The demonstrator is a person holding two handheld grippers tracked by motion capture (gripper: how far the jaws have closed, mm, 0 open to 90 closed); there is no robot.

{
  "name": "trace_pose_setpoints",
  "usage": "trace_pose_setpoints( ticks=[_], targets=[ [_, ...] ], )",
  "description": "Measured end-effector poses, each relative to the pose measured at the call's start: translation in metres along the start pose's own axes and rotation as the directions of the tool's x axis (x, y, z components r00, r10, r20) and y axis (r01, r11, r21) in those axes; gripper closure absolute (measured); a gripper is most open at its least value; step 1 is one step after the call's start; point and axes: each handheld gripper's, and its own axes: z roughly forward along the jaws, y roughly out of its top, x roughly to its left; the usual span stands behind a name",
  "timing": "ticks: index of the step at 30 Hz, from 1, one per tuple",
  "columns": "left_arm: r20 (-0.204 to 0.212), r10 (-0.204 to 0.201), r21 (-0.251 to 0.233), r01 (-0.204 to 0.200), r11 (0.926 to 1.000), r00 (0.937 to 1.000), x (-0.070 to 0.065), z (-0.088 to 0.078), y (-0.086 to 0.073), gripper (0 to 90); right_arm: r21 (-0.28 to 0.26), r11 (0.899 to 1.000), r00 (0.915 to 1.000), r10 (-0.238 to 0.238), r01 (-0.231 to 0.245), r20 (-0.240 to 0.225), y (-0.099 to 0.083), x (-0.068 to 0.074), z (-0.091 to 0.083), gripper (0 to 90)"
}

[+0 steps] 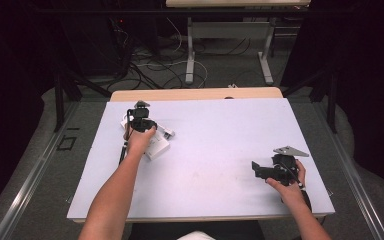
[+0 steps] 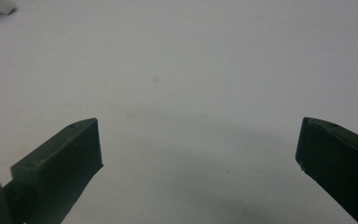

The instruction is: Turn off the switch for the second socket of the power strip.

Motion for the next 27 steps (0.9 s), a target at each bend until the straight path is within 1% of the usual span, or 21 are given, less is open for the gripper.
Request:
trace_pose_setpoints(
  ticks=[3, 4, 5, 7, 8, 9, 11, 12, 14, 17, 19, 21, 22, 25, 26, 27],
  targets=[
    [0.005, 0.01, 0.003, -0.01, 0.9999, 0.9999, 0.0, -0.002, 0.0, 80.0, 0.003, 1.0, 1.0, 0.003, -0.003, -0.001, 0.0, 0.002, 0.0, 0.0],
    [0.009, 0.007, 0.003, -0.007, 1.0, 0.9999, 0.0, -0.003, 0.0, 79.1, 0.004, 1.0, 1.0, 0.003, -0.003, -0.002, 0.0, 0.002, 0.001, 0.0],
    [0.004, 0.006, -0.011, -0.006, 0.9999, 1.0, 0.0, -0.003, 0.0, 78.3, 0.004, 1.0, 1.0, 0.002, -0.002, -0.002, 0.0, 0.002, 0.001, 0.0],
    [0.0, 0.001, -0.022, -0.001, 0.9998, 1.0, -0.001, -0.005, 0.0, 76.3, -0.001, 1.0, 1.0, 0.0, 0.0, -0.003, 0.001, 0.001, 0.001, 0.0],
    [0.0, -0.001, -0.017, 0.001, 0.9999, 1.0, -0.002, -0.006, 0.0, 76.3, -0.001, 1.0, 1.0, 0.0, 0.0, -0.003, 0.001, 0.001, 0.001, 0.0],
    [0.0, 0.003, -0.027, -0.003, 0.9996, 1.0, -0.002, -0.006, 0.0, 75.5, -0.002, 1.0, 1.0, 0.001, -0.001, -0.001, 0.001, 0.001, 0.001, 0.0],
    [0.004, 0.009, -0.022, -0.009, 0.9997, 0.9999, -0.003, -0.009, 0.0, 73.9, 0.0, 1.0, 1.0, -0.005, 0.005, -0.003, 0.001, 0.001, 0.001, 0.0],
    [0.0, 0.009, -0.031, -0.009, 0.9995, 1.0, -0.004, -0.009, -0.001, 73.0, 0.0, 1.0, 0.9999, -0.009, 0.009, -0.005, 0.001, 0.001, 0.001, 0.0],
    [0.004, 0.019, -0.029, -0.019, 0.9994, 0.9998, -0.005, -0.011, -0.001, 70.9, -0.001, 1.0, 0.9999, -0.011, 0.011, -0.005, 0.002, 0.001, 0.001, 0.0],
    [0.013, 0.021, -0.042, -0.021, 0.9989, 0.9997, -0.007, -0.012, -0.001, 68.5, -0.006, 1.0, 1.0, -0.003, 0.003, -0.004, 0.002, 0.002, 0.0, 0.0],
    [0.019, 0.027, -0.039, -0.026, 0.9989, 0.9994, -0.008, -0.013, -0.001, 66.9, -0.007, 1.0, 1.0, 0.0, 0.0, -0.003, 0.003, 0.003, 0.0, 0.0],
    [0.021, 0.025, -0.046, -0.024, 0.9986, 0.9995, -0.009, -0.014, -0.001, 65.3, -0.006, 1.0, 1.0, -0.002, 0.002, -0.003, 0.003, 0.003, 0.0, 0.0],
    [0.026, 0.032, -0.045, -0.031, 0.9985, 0.9992, -0.009, -0.015, -0.001, 63.7, -0.006, 1.0, 1.0, -0.002, 0.002, -0.003, 0.002, 0.002, 0.0, 0.0],
    [0.034, 0.031, -0.046, -0.029, 0.9985, 0.9989, -0.009, -0.017, -0.001, 62.0, -0.006, 1.0, 1.0, -0.002, 0.002, -0.001, 0.002, 0.002, 0.0, 0.0],
    [0.04, 0.031, -0.039, -0.029, 0.9988, 0.9987, -0.008, -0.018, 0.0, 60.5, -0.007, 1.0, 1.0, -0.001, 0.001, -0.004, 0.002, 0.002, 0.0, 0.0],
    [0.04, 0.027, -0.047, -0.025, 0.9986, 0.9988, -0.009, -0.018, -0.001, 60.2, -0.007, 1.0, 1.0, -0.002, 0.002, -0.004, 0.003, 0.002, 0.0, 0.0]
  ],
)
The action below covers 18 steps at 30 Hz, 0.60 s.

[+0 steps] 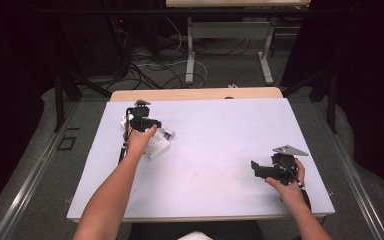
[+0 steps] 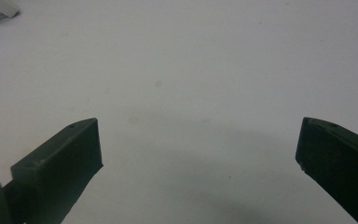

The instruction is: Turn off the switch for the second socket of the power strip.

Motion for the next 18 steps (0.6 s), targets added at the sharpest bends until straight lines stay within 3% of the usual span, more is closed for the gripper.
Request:
trace_pose_setpoints(
  ticks=[18],
  targets=[
    [0.05, 0.04, -0.036, -0.038, 0.9986, 0.9979, -0.003, -0.019, -0.001, 47.9, 0.0, 1.0, 1.0, 0.0, 0.0, 0.0, 0.0, 0.001, 0.0, 0.0]
  ],
)
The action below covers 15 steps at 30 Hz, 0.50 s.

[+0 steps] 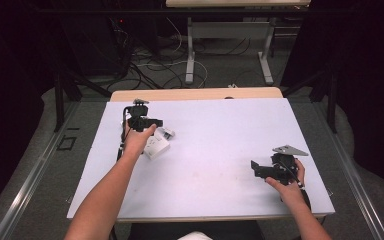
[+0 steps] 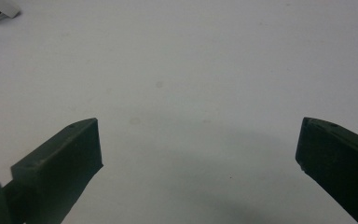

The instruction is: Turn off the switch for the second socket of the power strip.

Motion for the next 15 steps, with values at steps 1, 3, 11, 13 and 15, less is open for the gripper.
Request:
trace_pose_setpoints(
  ticks=[1, 3, 11, 13, 15],
  targets=[
    [0.002, -0.001, -0.007, 0.001, 1.0, 1.0, -0.001, 0.0, 0.0, 47.1, 0.0, 1.0, 1.0, -0.003, 0.003, 0.0, 0.0, 0.0, 0.0, 0.0],
    [0.012, 0.002, -0.002, -0.002, 1.0, 0.9999, -0.001, -0.003, 0.0, 46.5, -0.001, 1.0, 1.0, -0.005, 0.005, 0.002, 0.0, 0.0, 0.0, 0.0],
    [0.047, 0.026, -0.013, -0.025, 0.9996, 0.9986, -0.006, -0.011, -0.002, 41.6, 0.001, 1.0, 1.0, -0.002, 0.002, 0.001, 0.0, 0.0, 0.0, 0.0],
    [0.056, 0.033, -0.016, -0.032, 0.9994, 0.9979, -0.007, -0.012, -0.003, 40.6, -0.002, 1.0, 1.0, -0.001, 0.001, 0.003, 0.0, 0.0, 0.0, 0.0],
    [0.07, 0.043, -0.017, -0.042, 0.999, 0.9966, -0.009, -0.014, -0.003, 38.5, 0.0, 1.0, 1.0, -0.003, 0.003, 0.003, 0.0, 0.0, 0.0, 0.0]
  ],
)
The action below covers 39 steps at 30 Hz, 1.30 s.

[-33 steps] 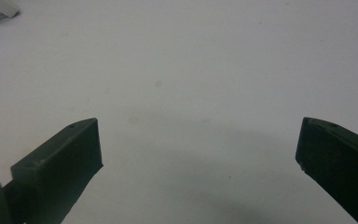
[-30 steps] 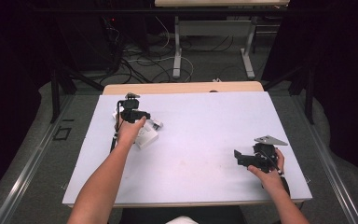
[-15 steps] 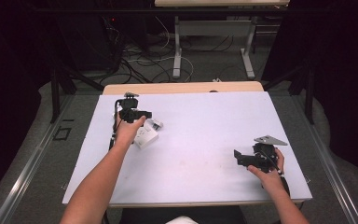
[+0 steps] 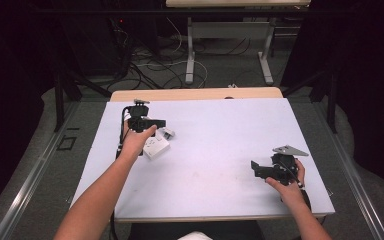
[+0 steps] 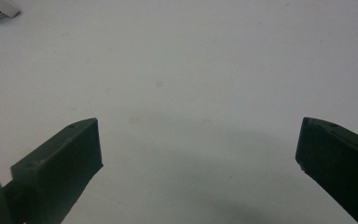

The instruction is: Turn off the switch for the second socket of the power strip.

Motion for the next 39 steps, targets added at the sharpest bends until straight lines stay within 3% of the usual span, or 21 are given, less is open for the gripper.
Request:
trace_pose_setpoints(
  ticks=[11, 15, 21, 34, 39],
  targets=[
    [0.011, 0.073, -0.029, -0.073, 0.9969, 0.9972, -0.011, -0.012, -0.002, 35.9, -0.001, 1.0, 1.0, -0.001, 0.001, 0.0, 0.0, 0.0, 0.0, 0.0],
    [0.021, 0.086, -0.05, -0.085, 0.9951, 0.9961, -0.014, -0.016, -0.002, 29.6, -0.002, 1.0, 1.0, 0.0, 0.0, 0.0, 0.0, 0.0, -0.001, 0.0],
    [0.033, 0.118, -0.044, -0.117, 0.9922, 0.9924, -0.017, -0.02, -0.005, 25.4, -0.002, 1.0, 1.0, 0.001, -0.001, 0.0, -0.001, 0.0, -0.001, 0.0],
    [0.024, 0.187, -0.054, -0.186, 0.9812, 0.982, -0.022, -0.031, -0.013, 16.0, 0.0, 1.0, 1.0, 0.0, 0.0, -0.002, -0.001, 0.0, -0.001, 0.0],
    [0.036, 0.199, -0.071, -0.197, 0.9779, 0.9792, -0.022, -0.036, -0.02, 7.8, 0.0, 1.0, 1.0, 0.001, -0.001, -0.002, -0.001, 0.0, -0.001, 0.0]
  ],
)
